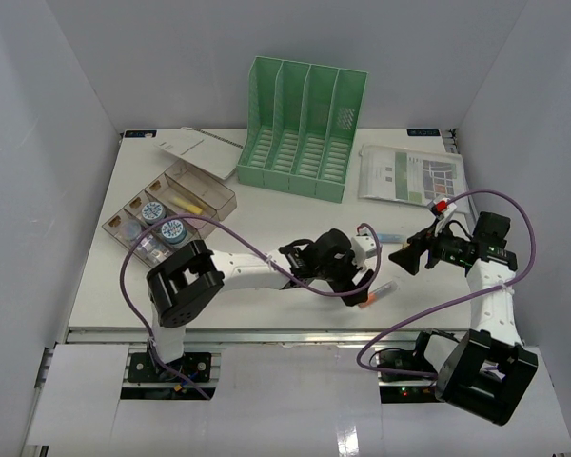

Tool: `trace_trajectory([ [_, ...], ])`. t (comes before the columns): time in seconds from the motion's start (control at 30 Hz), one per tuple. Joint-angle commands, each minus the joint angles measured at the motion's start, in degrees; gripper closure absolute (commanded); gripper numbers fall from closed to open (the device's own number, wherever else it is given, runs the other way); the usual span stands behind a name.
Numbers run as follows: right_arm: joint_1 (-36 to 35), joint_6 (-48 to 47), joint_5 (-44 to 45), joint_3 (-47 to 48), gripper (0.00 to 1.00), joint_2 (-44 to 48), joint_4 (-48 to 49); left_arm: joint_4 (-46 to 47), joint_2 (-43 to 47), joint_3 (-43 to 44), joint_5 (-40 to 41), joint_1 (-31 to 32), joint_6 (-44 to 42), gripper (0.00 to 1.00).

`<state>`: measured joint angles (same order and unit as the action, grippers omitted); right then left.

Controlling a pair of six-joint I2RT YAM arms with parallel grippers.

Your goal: Organize the desk

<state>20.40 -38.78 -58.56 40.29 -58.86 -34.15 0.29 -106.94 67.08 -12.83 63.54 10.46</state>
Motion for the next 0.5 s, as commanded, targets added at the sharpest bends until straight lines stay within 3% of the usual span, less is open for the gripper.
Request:
trace_trajectory([
  [0.0,1.72,1.15,-3.57,1.07,0.09,-0.44,1.03,0.59,-3.29,6.49,-0.82,2.33,-5.3,0.07],
  [0.23,3.51,1.08,-4.64,0.75,0.1,0.5,1.02,0.03,-9.02,11.08,5.48,5.2,-6.16,0.09],
  [0.47,4.53,1.25,-6.07,0.63,0.1,0.74,1.07,-6.12,-14.56,18.02,13.16,7.14,-7.1,0.24],
])
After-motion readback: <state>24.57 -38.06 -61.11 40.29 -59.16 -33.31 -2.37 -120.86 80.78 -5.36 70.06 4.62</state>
